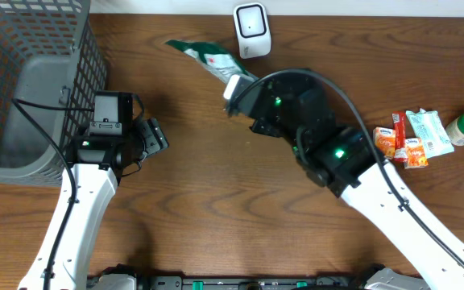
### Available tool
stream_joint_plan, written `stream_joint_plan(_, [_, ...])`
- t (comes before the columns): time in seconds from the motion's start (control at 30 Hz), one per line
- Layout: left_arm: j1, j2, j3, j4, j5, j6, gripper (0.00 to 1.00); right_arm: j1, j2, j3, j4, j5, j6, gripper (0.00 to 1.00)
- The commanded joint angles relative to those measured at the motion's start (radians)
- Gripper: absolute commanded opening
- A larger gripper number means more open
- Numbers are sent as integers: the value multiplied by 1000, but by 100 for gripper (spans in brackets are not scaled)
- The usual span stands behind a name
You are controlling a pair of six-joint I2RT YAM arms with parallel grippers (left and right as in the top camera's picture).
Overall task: Scan the item barcode
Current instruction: 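Lift the glove package with the right gripper toward the scanner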
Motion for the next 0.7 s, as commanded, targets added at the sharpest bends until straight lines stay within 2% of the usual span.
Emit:
stream_joint_plan(0.0, [3,6,-7,-1,-27,-1,83,41,-7,7,57,170,-152,1])
stream_joint_plan(0.27, [3,6,-7,-1,-27,0,84,49,14,99,51,254,-198,1])
stream_joint_plan(0.5, [3,6,-7,-1,-27,-1,84,50,177,440,-207,326,-274,1])
stream_joint_plan(0.67, [3,6,-7,-1,-27,-1,85,50,346,636,-275,455,-350,1])
